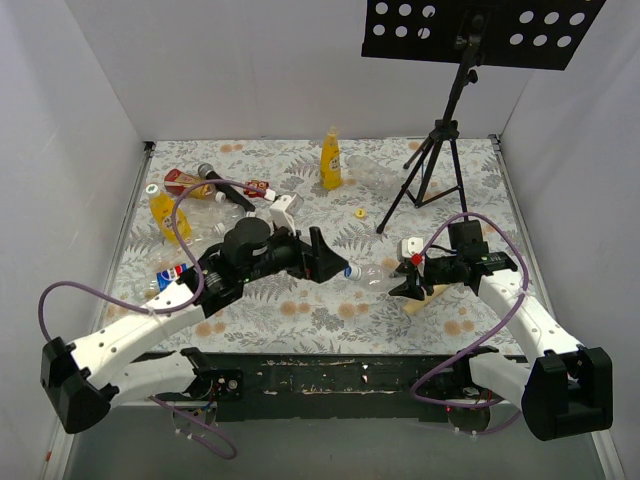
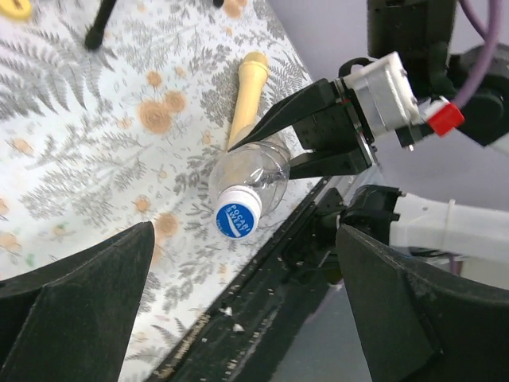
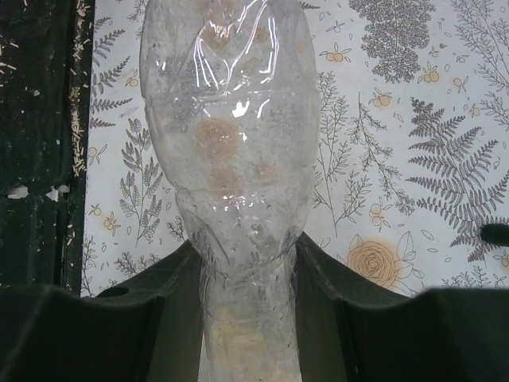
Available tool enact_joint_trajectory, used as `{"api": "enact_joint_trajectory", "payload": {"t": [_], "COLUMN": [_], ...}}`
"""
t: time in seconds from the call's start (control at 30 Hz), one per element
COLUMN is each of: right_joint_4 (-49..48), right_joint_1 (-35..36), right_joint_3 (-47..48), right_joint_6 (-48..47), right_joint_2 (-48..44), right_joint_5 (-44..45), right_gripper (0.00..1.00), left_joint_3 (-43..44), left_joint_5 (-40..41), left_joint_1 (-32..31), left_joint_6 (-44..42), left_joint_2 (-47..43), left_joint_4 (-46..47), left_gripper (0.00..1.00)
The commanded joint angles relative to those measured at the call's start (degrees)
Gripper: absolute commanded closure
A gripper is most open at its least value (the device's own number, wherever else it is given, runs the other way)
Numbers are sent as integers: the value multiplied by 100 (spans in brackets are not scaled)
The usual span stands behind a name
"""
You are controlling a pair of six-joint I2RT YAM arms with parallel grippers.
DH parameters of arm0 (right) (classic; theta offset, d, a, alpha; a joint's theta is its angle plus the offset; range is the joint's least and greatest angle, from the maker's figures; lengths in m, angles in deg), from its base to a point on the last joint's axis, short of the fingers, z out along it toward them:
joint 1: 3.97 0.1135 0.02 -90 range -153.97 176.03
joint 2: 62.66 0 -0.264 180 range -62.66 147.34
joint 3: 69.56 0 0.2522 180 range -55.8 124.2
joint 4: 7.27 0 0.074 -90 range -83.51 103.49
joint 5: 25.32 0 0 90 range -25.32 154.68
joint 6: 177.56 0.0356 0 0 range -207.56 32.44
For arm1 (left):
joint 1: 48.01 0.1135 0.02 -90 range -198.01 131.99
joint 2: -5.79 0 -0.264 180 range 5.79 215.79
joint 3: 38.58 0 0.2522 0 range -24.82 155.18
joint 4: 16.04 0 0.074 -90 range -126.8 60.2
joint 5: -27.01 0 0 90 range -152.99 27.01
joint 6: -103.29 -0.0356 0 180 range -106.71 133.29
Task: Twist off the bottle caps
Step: Unscrew the bottle cap from the plastic bottle.
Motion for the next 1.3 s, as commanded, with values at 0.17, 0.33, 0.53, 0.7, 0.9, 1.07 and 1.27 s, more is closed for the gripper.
{"api": "enact_joint_trajectory", "payload": {"t": [0.17,0.33,0.53,0.7,0.9,1.07,1.27], "right_joint_4": [163,242,295,313,348,374,383], "right_joint_1": [-63,-63,-63,-72,-72,-72,-63], "right_joint_3": [4,30,30,21,30,30,30], "right_joint_6": [-211,-307,-378,-404,-439,-466,-466], "right_joint_2": [-70,-35,-26,-35,-26,-17,0], "right_joint_5": [-193,-202,-219,-228,-263,-263,-263], "right_gripper": [89,89,89,89,89,89,89], "left_joint_3": [-623,-1019,-1116,-1099,-1002,-870,-589], "left_joint_5": [-1500,-2134,-2478,-2592,-2811,-2917,-2742], "left_joint_1": [192,184,184,184,184,140,61], "left_joint_6": [-3573,-4982,-5792,-5977,-5994,-5889,-5775], "left_joint_2": [-804,-839,-716,-567,-242,109,637], "left_joint_4": [256,414,748,977,1100,1478,1531], "left_gripper": [2,2,2,2,2,8,26]}}
